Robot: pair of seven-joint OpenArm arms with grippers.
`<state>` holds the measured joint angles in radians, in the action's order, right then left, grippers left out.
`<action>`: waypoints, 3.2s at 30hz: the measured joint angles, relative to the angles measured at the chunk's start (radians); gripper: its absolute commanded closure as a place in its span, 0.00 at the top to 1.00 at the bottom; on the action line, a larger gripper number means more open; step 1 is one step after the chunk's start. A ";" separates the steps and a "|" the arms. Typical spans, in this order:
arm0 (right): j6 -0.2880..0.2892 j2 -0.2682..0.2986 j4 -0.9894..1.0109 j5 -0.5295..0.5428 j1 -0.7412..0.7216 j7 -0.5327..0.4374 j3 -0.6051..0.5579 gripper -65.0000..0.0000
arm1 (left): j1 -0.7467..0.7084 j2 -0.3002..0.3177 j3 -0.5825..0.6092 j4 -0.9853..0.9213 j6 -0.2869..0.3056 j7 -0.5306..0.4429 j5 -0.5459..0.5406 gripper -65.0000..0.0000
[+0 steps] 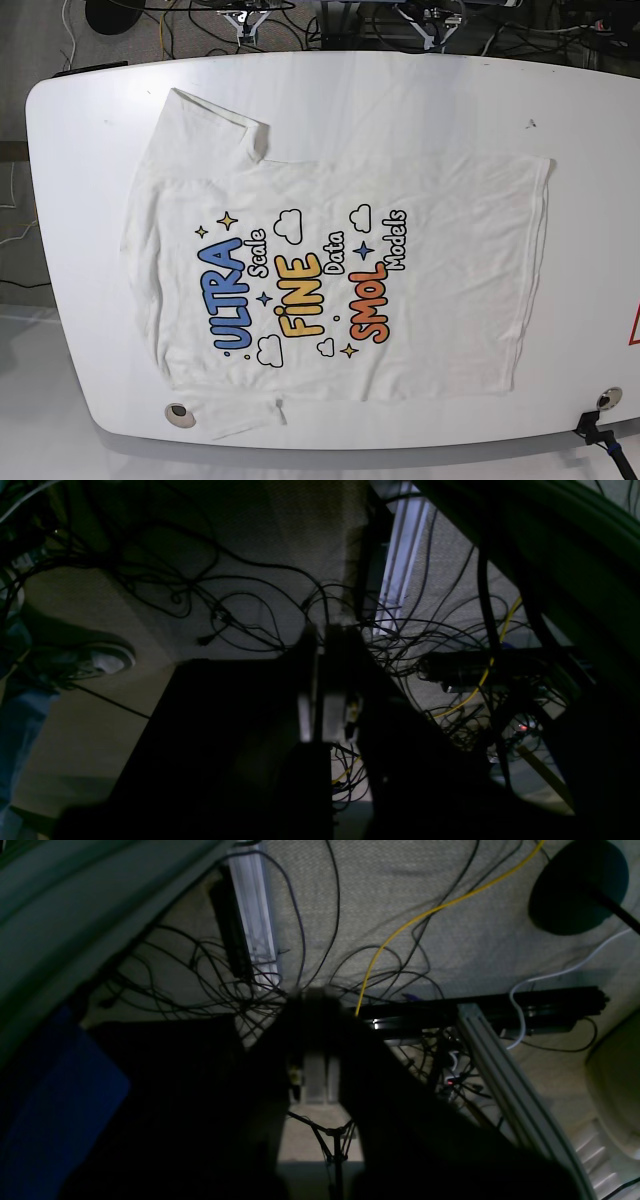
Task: Fold the T-shirt properly
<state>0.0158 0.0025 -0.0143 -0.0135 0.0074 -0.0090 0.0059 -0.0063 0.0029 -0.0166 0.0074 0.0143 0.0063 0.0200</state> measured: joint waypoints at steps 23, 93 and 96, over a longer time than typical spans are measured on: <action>0.010 0.005 -0.015 -0.006 -0.002 -0.006 0.002 0.00 | -0.002 0.003 -0.001 0.010 0.001 -0.027 -0.006 0.00; 0.109 0.023 -0.121 -0.008 0.134 -0.058 0.006 0.00 | -0.210 0.039 0.011 0.089 0.001 -0.213 -0.022 0.00; 0.119 0.023 -0.129 -0.009 0.141 -0.063 0.009 0.00 | -0.240 0.042 0.010 0.113 0.008 -0.207 -0.023 0.00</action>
<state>0.1349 0.0254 -0.1429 -0.0223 0.1486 -0.0715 0.0151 -0.2462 0.0444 -0.0063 0.1207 0.0227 -0.2008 -0.0025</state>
